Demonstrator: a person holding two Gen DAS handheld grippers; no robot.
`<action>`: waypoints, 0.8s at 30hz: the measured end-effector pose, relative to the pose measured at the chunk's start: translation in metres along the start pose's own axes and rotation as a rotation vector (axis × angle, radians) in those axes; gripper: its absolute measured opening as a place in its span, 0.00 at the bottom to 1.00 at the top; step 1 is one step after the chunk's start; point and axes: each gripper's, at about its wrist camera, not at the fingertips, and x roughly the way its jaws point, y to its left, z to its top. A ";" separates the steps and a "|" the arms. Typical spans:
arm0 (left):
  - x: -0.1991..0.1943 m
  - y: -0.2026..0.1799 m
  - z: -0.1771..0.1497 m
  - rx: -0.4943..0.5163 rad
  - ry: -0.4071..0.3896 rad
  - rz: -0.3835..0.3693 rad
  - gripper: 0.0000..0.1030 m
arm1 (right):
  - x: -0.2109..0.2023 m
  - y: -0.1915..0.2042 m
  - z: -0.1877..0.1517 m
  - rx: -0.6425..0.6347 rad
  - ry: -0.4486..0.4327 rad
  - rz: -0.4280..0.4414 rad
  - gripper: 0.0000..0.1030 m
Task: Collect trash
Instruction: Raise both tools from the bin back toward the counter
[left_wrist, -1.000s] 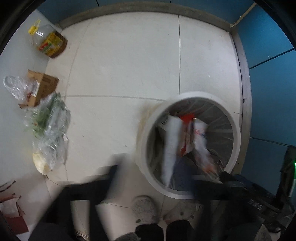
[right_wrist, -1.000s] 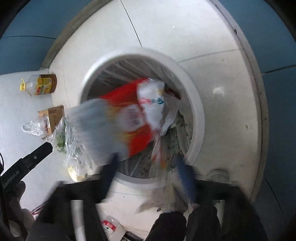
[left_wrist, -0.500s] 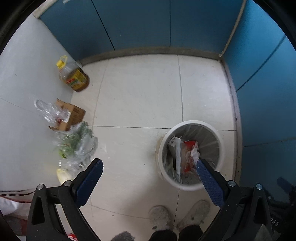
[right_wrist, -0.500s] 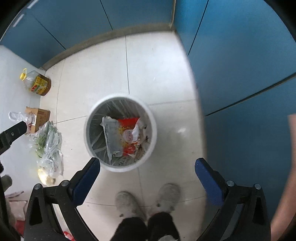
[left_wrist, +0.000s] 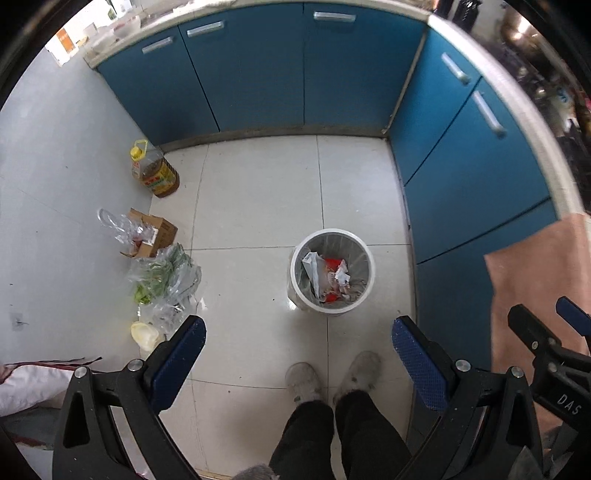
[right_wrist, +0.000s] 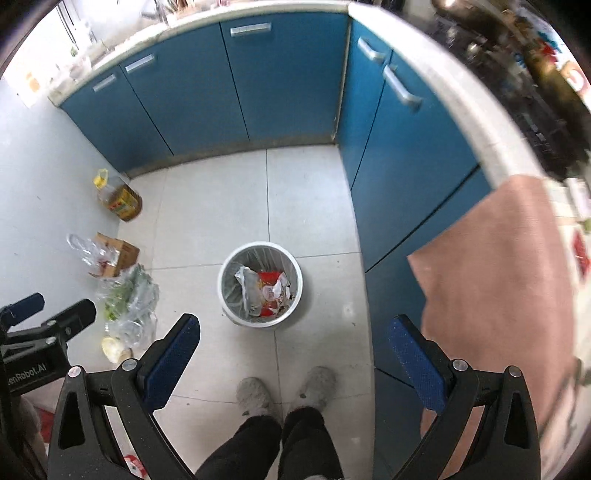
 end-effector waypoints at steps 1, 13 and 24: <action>-0.014 0.000 -0.001 0.005 -0.011 0.000 1.00 | -0.015 -0.001 -0.002 0.005 -0.006 -0.001 1.00; -0.128 -0.002 -0.011 0.021 -0.140 0.029 1.00 | -0.142 -0.016 -0.016 0.123 -0.125 0.129 1.00; -0.172 -0.089 0.024 0.122 -0.353 0.035 1.00 | -0.175 -0.124 -0.023 0.469 -0.197 0.253 1.00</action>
